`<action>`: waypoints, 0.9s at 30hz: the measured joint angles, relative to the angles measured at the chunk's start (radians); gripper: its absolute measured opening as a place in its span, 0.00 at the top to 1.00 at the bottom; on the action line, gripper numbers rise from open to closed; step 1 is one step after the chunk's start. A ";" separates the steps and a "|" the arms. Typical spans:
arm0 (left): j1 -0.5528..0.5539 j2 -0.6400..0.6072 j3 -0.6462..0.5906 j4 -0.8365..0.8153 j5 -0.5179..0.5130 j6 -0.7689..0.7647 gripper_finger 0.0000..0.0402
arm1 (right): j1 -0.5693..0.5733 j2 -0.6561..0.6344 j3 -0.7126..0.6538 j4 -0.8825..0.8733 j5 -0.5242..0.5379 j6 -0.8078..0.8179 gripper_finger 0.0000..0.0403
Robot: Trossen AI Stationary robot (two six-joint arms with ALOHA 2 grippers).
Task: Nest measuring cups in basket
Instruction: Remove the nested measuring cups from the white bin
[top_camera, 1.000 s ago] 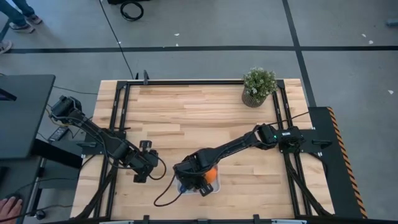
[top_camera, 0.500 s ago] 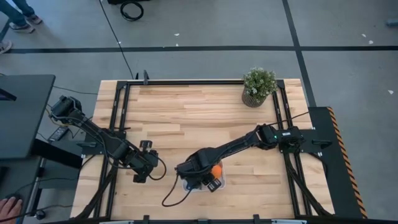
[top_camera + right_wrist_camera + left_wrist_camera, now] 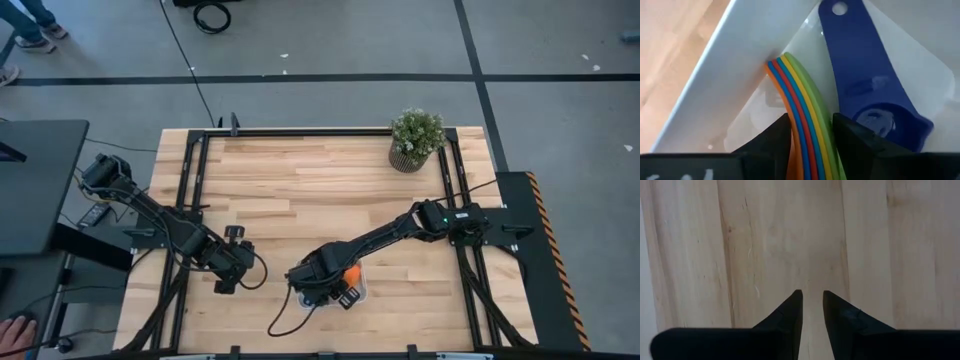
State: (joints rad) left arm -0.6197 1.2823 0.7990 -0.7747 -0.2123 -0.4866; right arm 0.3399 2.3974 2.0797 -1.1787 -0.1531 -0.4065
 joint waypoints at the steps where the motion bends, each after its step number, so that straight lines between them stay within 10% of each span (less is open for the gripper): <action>1: 0.000 0.000 0.000 0.000 0.000 0.000 0.79 | 0.004 0.000 -0.007 0.005 0.015 -0.014 0.63; 27: 0.000 0.000 0.000 0.000 0.015 -0.001 0.79 | 0.005 0.005 -0.060 0.081 0.102 -0.043 0.80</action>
State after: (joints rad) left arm -0.6194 1.2823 0.7990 -0.7750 -0.1970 -0.4873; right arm 0.3448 2.4020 2.0196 -1.0976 -0.0515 -0.4496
